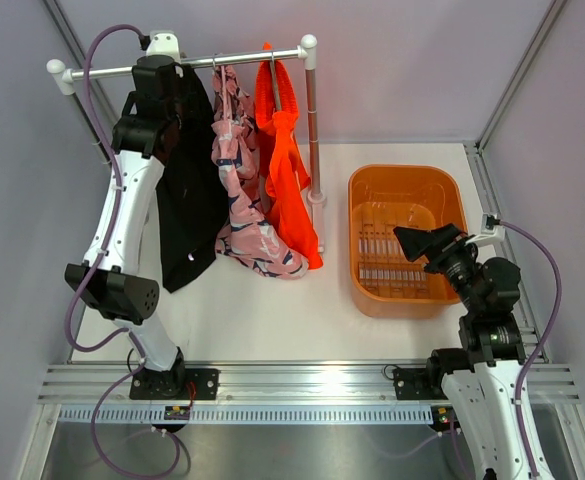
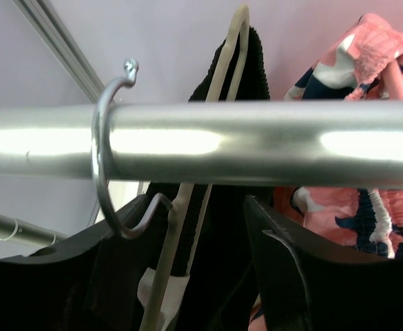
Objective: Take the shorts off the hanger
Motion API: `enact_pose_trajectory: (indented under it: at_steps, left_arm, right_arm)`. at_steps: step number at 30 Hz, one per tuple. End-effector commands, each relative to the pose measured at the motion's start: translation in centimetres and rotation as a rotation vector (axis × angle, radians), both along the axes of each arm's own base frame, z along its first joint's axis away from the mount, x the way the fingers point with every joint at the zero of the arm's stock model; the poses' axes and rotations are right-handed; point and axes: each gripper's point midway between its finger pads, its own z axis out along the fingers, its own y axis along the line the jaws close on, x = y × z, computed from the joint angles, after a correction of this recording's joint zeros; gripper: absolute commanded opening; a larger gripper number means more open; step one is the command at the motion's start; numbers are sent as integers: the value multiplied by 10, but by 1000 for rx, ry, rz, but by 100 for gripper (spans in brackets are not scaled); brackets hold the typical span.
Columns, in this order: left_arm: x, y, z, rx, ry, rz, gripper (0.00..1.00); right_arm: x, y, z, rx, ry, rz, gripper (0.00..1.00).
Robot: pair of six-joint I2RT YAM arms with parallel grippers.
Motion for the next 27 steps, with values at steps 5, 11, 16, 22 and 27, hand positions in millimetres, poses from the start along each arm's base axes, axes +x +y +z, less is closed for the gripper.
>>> enact_pose_trajectory:
  at_steps: [5,11,16,22,27]
  left_arm:
    - [4,1,24,-6,-96,-5,41]
    - [3,4,21,21,-84,1,34]
    - [3,5,20,19,-80,4,24]
    - [1,7,22,19,-84,15,7]
    - [0,7,25,15,-92,21,0]
  right_arm:
    - [5,2,3,-5,-42,16,99]
    - [5,3,2,-3,-40,19,99]
    - [5,3,1,-3,-37,20,99]
    - [6,2,-2,-4,-30,17,100]
    - [6,2,-1,-5,-34,14,99]
